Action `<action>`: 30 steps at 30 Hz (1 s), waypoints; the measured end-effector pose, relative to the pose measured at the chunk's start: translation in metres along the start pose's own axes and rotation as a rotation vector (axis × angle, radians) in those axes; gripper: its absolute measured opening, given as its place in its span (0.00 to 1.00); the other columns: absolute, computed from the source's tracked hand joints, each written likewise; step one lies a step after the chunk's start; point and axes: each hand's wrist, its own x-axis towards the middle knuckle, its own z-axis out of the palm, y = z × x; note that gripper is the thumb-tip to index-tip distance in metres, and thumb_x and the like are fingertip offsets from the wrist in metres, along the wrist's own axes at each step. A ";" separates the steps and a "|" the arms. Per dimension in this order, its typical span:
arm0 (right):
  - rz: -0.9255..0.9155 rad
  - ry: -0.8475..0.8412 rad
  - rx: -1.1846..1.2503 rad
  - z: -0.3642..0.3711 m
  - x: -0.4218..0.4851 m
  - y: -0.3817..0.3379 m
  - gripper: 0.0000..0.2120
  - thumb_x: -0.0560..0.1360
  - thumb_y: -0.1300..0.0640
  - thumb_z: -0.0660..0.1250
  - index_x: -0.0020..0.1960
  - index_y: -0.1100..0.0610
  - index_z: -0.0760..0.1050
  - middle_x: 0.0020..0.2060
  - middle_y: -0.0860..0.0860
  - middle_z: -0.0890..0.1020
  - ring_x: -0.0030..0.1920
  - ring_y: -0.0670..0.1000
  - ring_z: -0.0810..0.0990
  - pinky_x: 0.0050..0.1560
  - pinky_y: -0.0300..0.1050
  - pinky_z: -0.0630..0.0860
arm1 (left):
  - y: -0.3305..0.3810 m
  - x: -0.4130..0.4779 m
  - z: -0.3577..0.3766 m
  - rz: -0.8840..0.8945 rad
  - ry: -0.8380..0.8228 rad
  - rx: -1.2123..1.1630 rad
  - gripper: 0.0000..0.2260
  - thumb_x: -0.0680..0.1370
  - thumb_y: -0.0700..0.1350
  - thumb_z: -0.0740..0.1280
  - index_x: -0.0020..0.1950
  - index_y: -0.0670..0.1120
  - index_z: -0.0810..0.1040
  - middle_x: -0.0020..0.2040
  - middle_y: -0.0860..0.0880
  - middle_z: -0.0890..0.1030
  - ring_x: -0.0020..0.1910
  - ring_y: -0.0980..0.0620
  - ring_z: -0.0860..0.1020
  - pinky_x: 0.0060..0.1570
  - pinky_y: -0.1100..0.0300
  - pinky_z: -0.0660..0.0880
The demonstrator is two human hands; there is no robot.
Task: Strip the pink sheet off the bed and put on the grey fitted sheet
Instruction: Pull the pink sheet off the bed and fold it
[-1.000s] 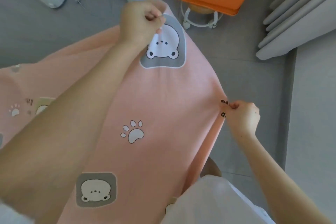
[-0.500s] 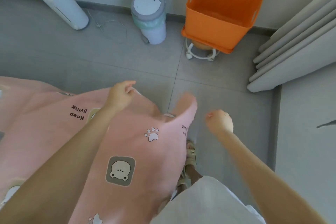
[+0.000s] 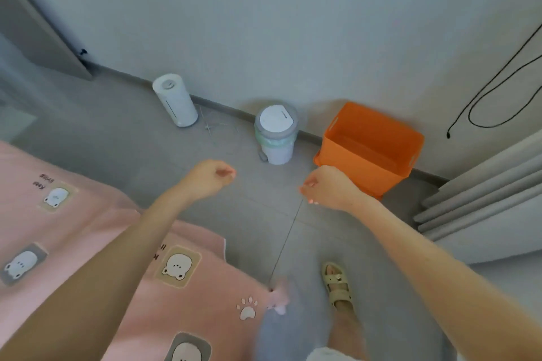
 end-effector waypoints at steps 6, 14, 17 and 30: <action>-0.249 -0.029 -0.156 -0.103 0.097 -0.041 0.15 0.75 0.54 0.62 0.37 0.64 0.77 0.33 0.56 0.81 0.34 0.51 0.75 0.43 0.45 0.75 | 0.039 0.061 -0.078 -0.056 0.214 -0.113 0.08 0.79 0.44 0.65 0.54 0.43 0.80 0.48 0.46 0.82 0.45 0.52 0.78 0.47 0.61 0.71; -0.576 -0.091 -0.241 -0.136 0.234 -0.151 0.18 0.76 0.53 0.63 0.38 0.68 0.75 0.30 0.60 0.77 0.31 0.52 0.70 0.40 0.47 0.73 | -0.003 0.079 -0.155 -0.338 0.495 -0.220 0.09 0.79 0.45 0.65 0.55 0.43 0.81 0.45 0.44 0.83 0.46 0.49 0.80 0.51 0.58 0.74; -0.654 -0.154 -0.249 -0.120 0.282 -0.208 0.19 0.76 0.52 0.62 0.37 0.67 0.74 0.29 0.55 0.74 0.31 0.50 0.70 0.40 0.46 0.73 | -0.039 0.083 -0.190 -0.417 0.600 -0.271 0.08 0.79 0.45 0.65 0.53 0.45 0.81 0.45 0.45 0.84 0.45 0.49 0.80 0.52 0.57 0.74; -0.870 -0.286 -0.288 -0.020 0.514 -0.528 0.18 0.77 0.54 0.63 0.38 0.69 0.73 0.30 0.60 0.73 0.32 0.49 0.68 0.37 0.43 0.67 | -0.261 0.165 -0.424 -0.613 0.825 -0.393 0.08 0.79 0.43 0.64 0.52 0.42 0.81 0.41 0.49 0.80 0.44 0.52 0.78 0.48 0.62 0.70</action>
